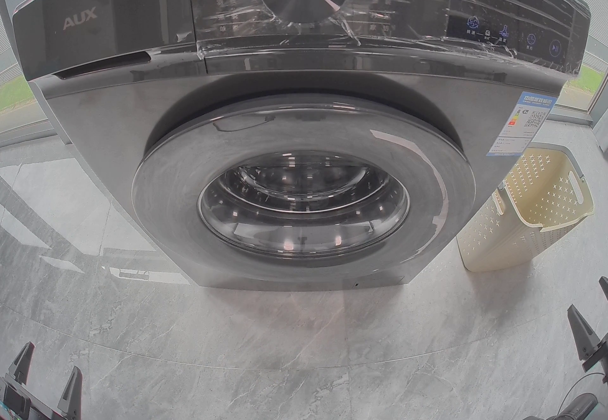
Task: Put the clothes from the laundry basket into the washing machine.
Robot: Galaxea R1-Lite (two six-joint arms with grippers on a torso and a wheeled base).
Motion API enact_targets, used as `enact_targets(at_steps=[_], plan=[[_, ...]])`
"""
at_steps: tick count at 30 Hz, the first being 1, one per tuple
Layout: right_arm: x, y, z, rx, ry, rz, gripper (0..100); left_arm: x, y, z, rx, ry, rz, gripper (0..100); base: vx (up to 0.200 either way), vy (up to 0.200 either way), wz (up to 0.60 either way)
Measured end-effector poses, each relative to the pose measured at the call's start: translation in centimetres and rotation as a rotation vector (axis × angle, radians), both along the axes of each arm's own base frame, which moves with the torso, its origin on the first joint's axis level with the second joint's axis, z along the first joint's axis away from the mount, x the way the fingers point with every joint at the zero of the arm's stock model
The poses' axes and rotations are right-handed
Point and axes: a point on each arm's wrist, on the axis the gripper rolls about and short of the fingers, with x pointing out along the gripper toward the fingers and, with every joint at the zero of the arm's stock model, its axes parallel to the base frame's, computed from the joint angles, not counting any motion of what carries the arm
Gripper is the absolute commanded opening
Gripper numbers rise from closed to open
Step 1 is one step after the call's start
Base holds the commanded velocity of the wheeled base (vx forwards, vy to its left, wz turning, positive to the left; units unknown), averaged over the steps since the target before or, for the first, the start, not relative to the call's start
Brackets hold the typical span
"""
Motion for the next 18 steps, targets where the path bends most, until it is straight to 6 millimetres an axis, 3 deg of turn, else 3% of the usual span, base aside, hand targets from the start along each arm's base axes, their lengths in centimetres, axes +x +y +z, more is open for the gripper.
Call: enact_targets(at_steps=[8, 18], plan=[[-2.5, -0.3, -1.7, -0.010, -0.048, -0.074, 100, 0.0, 0.0, 0.0, 0.000, 0.000, 0.000, 100, 0.000, 0.000, 0.00], [-3.6, -0.3, -3.4, -0.012, -0.048, -0.131, 100, 0.0, 0.0, 0.0, 0.000, 0.000, 0.000, 100, 0.000, 0.000, 0.00]])
